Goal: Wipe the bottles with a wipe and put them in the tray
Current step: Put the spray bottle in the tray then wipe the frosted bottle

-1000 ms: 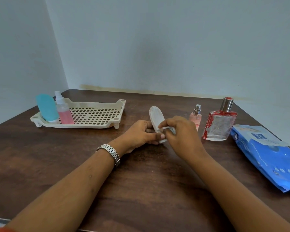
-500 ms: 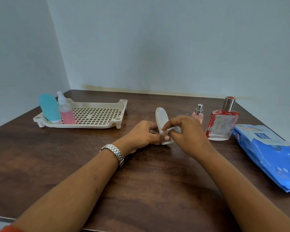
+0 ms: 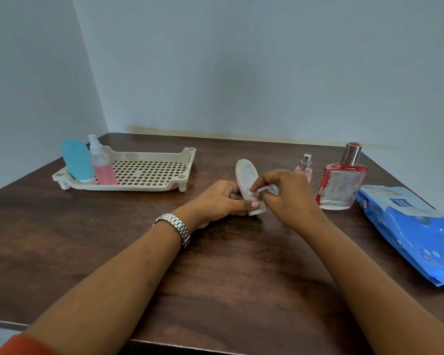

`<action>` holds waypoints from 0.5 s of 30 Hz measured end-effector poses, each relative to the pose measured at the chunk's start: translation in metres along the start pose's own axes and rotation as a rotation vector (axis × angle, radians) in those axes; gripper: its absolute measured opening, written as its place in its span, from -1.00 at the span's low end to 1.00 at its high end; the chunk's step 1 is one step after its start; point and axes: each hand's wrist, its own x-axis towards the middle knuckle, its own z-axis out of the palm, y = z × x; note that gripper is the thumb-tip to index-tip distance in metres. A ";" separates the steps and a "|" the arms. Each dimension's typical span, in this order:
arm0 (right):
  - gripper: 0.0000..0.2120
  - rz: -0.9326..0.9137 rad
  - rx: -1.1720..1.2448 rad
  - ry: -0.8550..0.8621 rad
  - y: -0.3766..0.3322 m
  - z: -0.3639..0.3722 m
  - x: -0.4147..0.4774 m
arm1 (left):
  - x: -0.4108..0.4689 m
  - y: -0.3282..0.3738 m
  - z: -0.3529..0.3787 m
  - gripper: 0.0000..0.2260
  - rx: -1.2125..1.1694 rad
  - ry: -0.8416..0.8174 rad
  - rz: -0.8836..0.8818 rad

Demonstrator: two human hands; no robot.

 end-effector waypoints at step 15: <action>-0.94 0.115 0.207 -0.013 0.007 -0.004 -0.008 | -0.003 0.000 -0.008 -0.70 -0.005 -0.139 -0.017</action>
